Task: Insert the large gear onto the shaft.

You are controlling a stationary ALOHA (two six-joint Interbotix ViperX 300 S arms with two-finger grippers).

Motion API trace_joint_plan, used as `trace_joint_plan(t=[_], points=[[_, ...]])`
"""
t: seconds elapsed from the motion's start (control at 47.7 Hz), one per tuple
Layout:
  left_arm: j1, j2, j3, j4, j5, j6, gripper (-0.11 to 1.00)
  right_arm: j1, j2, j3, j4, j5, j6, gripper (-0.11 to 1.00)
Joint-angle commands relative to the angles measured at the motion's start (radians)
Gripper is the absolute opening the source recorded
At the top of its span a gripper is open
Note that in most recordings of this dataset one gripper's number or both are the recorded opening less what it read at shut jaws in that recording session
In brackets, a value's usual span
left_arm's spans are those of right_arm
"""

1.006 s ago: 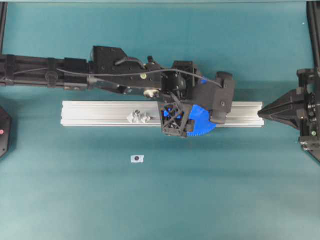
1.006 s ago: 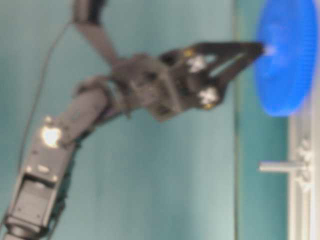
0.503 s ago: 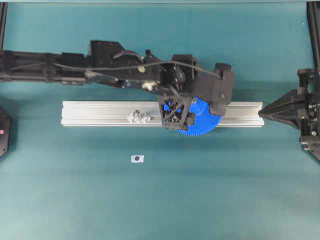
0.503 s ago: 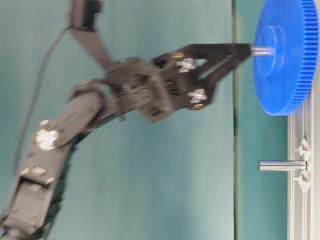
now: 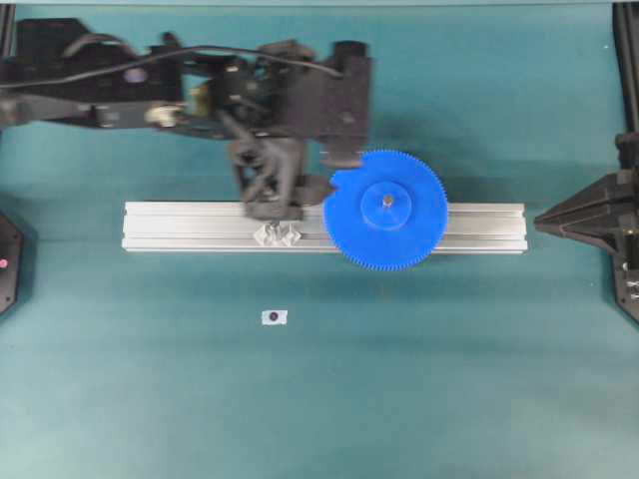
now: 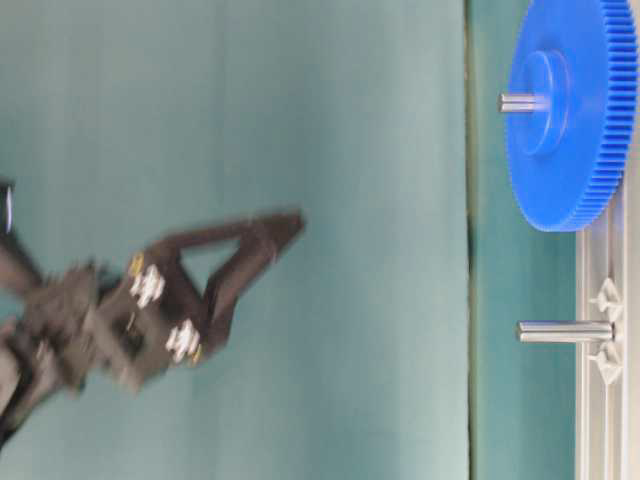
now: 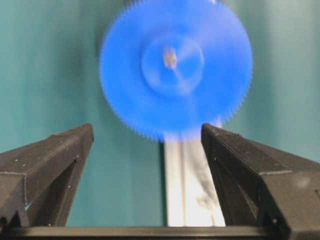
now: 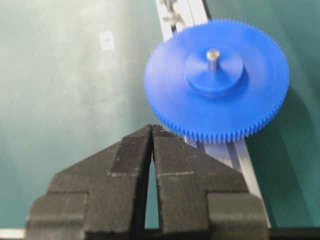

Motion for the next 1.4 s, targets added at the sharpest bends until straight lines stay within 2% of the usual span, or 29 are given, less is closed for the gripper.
trace_joint_plan(t=[0.0, 0.23, 0.545, 0.754, 0.922, 1.131, 1.383], points=[[-0.002, -0.081, 0.035, 0.002, -0.015, -0.026, 0.89, 0.000, -0.003, -0.011, -0.002, 0.003, 0.006, 0.10], [-0.023, -0.167, 0.149, 0.002, -0.104, -0.087, 0.89, 0.000, -0.020, 0.006, -0.003, 0.009, 0.006, 0.10], [-0.031, -0.356, 0.322, 0.002, -0.198, -0.092, 0.89, 0.000, -0.051, 0.040, -0.003, 0.040, 0.011, 0.10], [-0.043, -0.474, 0.482, 0.002, -0.353, -0.092, 0.89, -0.003, -0.061, 0.057, -0.005, 0.035, 0.011, 0.10], [-0.077, -0.486, 0.545, 0.002, -0.410, -0.094, 0.88, -0.012, -0.075, 0.078, -0.006, 0.011, 0.011, 0.10], [-0.083, -0.503, 0.604, 0.002, -0.460, -0.103, 0.88, -0.041, -0.127, 0.114, -0.011, -0.046, 0.012, 0.10], [-0.086, -0.588, 0.798, 0.002, -0.630, -0.152, 0.87, -0.041, -0.189, 0.147, -0.009, -0.060, 0.011, 0.10]])
